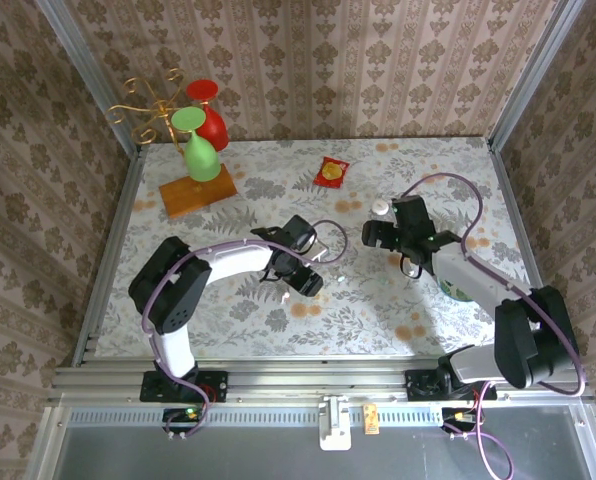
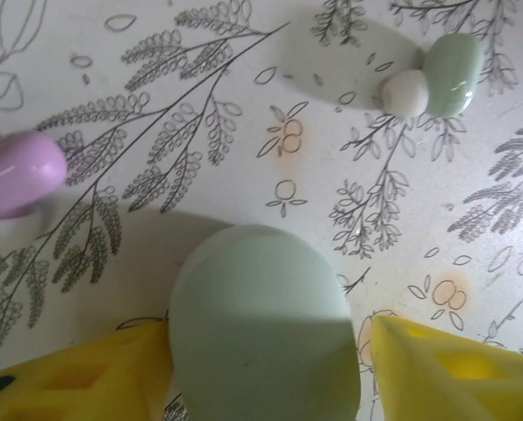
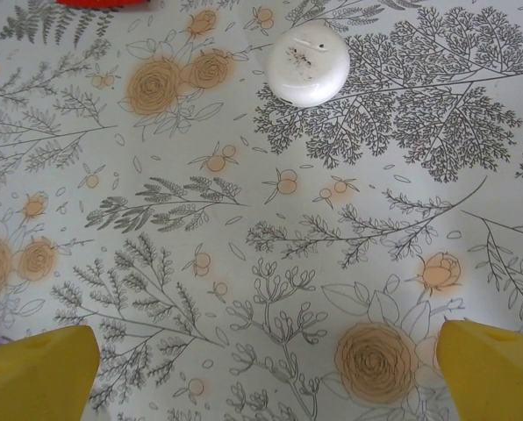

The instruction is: Insert wireless bluetooth earbuds into charging case

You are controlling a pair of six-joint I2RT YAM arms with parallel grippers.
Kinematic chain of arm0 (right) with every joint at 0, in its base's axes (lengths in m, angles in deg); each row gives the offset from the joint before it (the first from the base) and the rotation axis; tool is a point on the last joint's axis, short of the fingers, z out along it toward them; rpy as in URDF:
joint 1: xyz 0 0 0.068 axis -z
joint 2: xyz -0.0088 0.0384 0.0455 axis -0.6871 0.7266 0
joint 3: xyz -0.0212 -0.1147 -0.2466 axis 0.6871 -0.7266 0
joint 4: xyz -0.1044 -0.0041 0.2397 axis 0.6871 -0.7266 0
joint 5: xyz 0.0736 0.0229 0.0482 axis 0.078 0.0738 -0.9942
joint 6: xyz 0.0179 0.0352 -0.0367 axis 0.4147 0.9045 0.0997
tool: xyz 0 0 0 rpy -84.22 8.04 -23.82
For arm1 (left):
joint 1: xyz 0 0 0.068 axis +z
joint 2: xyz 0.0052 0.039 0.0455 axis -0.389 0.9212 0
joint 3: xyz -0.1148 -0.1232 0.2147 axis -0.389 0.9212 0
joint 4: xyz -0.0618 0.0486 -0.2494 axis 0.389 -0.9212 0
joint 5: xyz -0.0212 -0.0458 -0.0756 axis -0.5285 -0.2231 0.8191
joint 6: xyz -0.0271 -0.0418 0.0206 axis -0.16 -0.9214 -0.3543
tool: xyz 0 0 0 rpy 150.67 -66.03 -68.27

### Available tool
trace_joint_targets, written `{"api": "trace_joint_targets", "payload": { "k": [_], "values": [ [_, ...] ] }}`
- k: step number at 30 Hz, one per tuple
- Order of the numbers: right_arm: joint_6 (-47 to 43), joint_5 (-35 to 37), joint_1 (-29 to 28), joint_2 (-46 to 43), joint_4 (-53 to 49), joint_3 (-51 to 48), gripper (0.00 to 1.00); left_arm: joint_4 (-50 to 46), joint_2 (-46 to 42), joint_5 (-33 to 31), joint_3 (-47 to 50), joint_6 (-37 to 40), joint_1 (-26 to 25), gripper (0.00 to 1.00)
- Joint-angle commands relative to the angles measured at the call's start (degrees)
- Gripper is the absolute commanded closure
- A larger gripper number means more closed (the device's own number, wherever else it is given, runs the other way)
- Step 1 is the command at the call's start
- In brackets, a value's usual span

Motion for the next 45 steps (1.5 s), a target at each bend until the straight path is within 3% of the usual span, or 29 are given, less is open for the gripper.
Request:
{"api": "trace_joint_targets", "payload": {
  "k": [1,5,11,23,28,33,37,41,45],
  "values": [
    [1.5,-0.6,-0.7,-3.8,0.5,-1.3,0.0,-0.9,-0.7,2.1,-1.8,-2.5,0.1,0.3],
    [2.0,-0.7,-1.1,-7.4,0.9,-4.0,0.0,2.8,-3.2,3.5,0.1,-6.6,0.4,0.22],
    [2.5,-1.3,-1.6,-9.0,1.4,-6.8,0.0,6.3,-3.8,3.4,2.5,-12.0,1.0,0.22],
    [1.8,-1.1,-2.0,-9.1,1.7,-7.2,0.0,3.2,-1.5,-8.0,3.1,-13.0,-2.8,0.32],
    [2.0,-1.3,-2.1,-8.6,2.1,-7.1,0.0,2.7,-0.1,-9.6,3.1,-13.7,-3.8,0.42],
    [2.3,-1.6,-2.1,-8.6,1.8,-6.5,0.0,2.8,-0.1,-9.6,3.0,-13.7,-4.8,0.65],
    [4.0,-2.6,-2.1,-10.0,0.4,-6.0,0.0,4.8,-3.8,-9.7,4.2,-12.3,-5.3,0.67],
    [9.9,-10.2,-0.5,-12.9,-0.8,-6.0,0.01,12.7,-11.5,-6.4,8.6,-5.6,-5.2,0.69],
    [12.3,-29.8,2.0,-14.7,0.0,-6.2,0.01,22.5,-19.0,-1.8,13.5,3.5,-5.1,0.68]
  ]
}}
